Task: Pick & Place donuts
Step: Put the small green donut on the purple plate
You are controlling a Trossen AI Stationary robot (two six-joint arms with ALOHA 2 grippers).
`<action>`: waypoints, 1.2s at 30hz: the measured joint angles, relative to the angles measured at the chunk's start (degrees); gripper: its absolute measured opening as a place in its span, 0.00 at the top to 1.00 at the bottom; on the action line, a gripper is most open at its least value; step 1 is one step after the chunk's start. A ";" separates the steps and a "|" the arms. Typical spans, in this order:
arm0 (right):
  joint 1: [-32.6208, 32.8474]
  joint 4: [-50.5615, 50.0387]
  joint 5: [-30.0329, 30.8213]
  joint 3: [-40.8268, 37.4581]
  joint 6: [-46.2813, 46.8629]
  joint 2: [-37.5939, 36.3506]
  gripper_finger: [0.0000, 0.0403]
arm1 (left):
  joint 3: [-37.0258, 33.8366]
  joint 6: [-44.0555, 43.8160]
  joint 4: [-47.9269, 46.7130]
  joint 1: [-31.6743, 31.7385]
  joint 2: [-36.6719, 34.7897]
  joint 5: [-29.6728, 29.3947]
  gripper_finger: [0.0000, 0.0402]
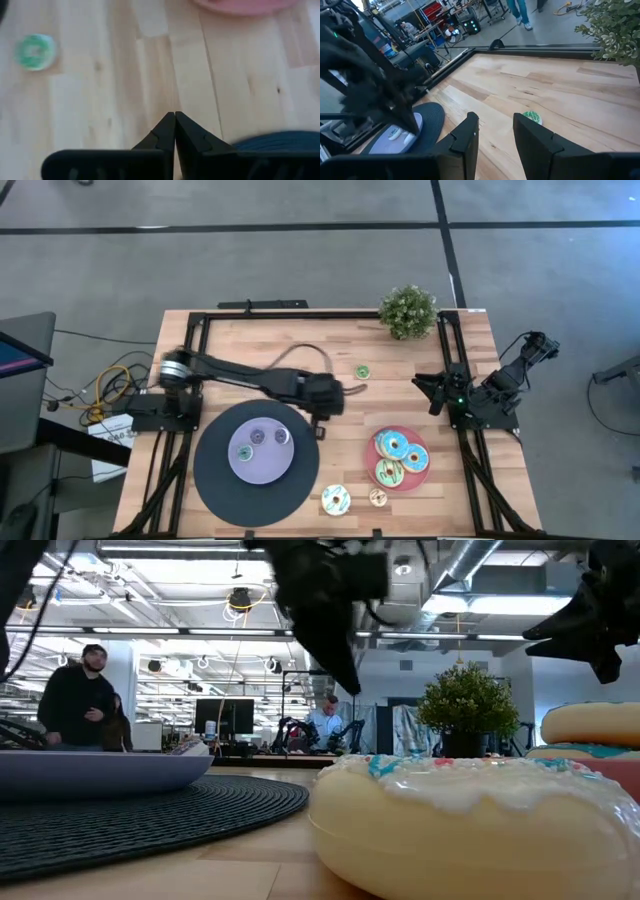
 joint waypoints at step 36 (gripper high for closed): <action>-38.26 0.36 -31.34 34.42 -12.11 61.25 0.25 | -68.05 -12.88 46.04 -3.61 -68.41 -11.75 0.99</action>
